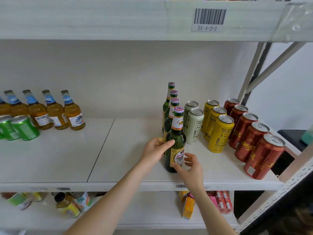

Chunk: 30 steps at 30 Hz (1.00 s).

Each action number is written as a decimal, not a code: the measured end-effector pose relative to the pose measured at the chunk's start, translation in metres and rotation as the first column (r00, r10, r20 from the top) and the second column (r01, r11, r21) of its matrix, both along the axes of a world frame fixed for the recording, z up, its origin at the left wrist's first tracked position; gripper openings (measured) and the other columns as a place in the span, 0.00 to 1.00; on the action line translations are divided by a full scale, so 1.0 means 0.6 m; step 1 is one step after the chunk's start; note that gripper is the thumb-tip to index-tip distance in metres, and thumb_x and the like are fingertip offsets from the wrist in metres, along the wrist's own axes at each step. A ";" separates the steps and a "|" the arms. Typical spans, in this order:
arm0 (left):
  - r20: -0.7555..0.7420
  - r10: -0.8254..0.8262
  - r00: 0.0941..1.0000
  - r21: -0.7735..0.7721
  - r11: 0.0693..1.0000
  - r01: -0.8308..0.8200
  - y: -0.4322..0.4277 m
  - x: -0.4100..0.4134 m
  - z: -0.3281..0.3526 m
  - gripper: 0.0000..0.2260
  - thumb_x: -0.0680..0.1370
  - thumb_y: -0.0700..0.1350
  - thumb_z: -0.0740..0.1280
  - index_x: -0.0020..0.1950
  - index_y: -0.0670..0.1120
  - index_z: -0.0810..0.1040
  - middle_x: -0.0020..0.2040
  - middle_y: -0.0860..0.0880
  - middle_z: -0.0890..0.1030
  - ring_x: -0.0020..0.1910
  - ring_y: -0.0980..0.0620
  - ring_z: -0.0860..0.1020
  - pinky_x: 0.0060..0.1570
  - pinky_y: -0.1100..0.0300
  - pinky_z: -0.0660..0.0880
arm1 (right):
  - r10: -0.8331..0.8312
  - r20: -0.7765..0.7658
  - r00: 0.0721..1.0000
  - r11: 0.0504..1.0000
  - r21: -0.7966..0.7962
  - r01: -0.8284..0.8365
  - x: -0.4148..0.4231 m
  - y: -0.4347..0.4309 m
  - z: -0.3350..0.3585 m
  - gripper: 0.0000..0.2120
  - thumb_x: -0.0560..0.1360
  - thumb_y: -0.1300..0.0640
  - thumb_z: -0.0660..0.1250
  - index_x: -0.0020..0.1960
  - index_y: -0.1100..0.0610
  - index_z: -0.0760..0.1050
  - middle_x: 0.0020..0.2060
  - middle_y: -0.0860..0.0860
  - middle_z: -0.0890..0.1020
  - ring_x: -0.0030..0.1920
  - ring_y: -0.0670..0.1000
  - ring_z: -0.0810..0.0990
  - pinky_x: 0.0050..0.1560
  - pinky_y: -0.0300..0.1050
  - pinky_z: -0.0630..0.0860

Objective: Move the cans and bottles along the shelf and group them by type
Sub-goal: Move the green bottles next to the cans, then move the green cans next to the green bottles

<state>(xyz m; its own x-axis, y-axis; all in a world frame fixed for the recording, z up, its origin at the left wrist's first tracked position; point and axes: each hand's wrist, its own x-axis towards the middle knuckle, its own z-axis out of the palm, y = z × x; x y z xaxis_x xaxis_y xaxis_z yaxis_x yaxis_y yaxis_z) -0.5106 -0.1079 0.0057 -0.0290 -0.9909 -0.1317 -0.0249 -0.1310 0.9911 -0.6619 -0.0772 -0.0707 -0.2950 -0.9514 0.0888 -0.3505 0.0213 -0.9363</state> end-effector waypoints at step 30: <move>0.957 0.281 0.072 -0.285 0.869 0.404 0.150 0.522 -0.060 0.30 0.81 0.63 0.53 0.80 0.53 0.55 0.81 0.46 0.49 0.80 0.45 0.45 0.76 0.42 0.45 | 0.048 -0.858 0.512 0.999 0.038 -0.031 0.392 0.157 0.065 0.40 0.78 0.39 0.61 0.80 0.51 0.42 0.80 0.53 0.49 0.79 0.56 0.47 0.76 0.60 0.46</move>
<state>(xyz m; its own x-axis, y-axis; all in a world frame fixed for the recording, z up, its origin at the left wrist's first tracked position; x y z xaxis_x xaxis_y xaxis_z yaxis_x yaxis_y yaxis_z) -0.1977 -0.0179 -0.0302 -0.2824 -0.9229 0.2617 -0.9585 0.2827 -0.0373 -0.4266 0.0172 -0.0317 -0.0453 -0.9638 0.2628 -0.9838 -0.0026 -0.1790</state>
